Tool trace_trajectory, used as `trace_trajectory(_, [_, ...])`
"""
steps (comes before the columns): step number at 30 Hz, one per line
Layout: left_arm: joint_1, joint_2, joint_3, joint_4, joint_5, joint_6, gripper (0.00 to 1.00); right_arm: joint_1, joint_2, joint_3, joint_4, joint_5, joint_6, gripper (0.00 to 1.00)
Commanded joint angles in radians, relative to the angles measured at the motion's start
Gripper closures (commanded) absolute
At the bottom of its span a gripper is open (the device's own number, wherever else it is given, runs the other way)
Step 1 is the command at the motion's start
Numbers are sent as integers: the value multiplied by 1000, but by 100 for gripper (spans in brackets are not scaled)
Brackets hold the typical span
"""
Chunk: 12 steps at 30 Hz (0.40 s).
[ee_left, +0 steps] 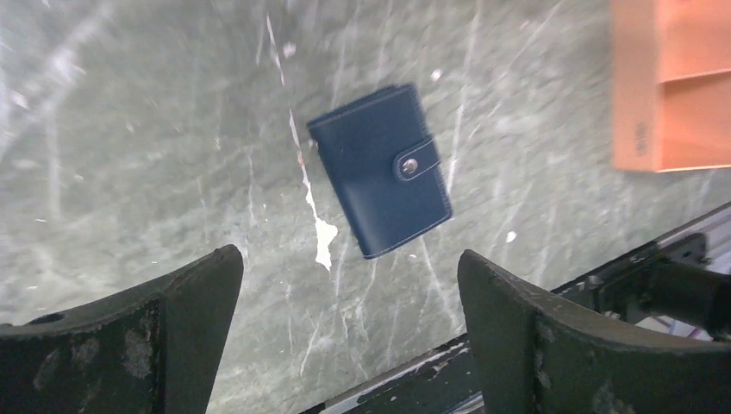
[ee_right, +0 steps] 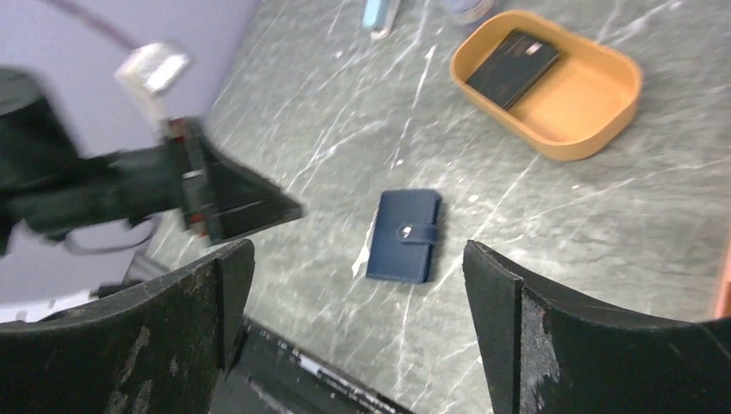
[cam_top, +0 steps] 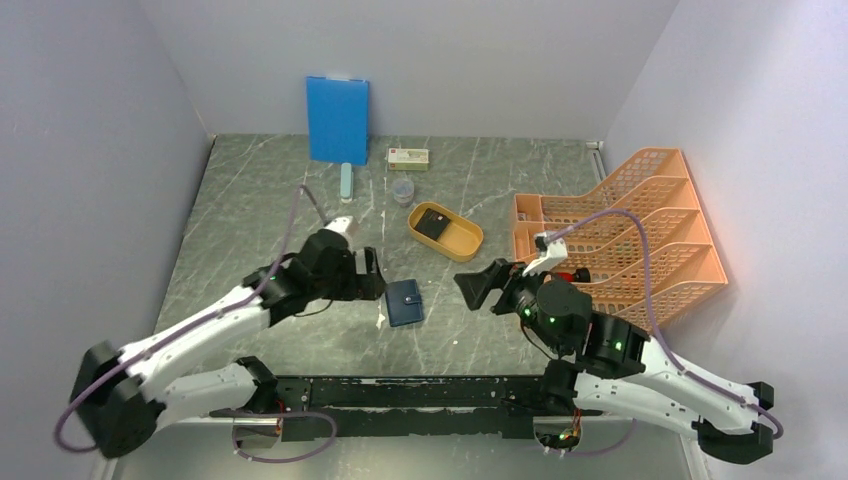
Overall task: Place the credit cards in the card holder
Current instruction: Place the card holder at the center of the board, then reset both arms
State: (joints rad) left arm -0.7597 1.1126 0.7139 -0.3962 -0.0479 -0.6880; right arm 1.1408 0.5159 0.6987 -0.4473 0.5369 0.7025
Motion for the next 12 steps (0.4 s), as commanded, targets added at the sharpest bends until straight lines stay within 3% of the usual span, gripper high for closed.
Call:
trace_trajectory(1, [6, -208, 82, -155, -153, 105, 2, 2, 42, 93, -100, 241, 67, 4])
trace_trajectory(5, [5, -354, 124, -216, -230, 174, 2, 1, 76, 149, -142, 332, 64, 3])
trace_trajectory(12, [5, -527, 92, -207, -309, 235, 2, 1, 79, 160, -110, 357, 31, 0])
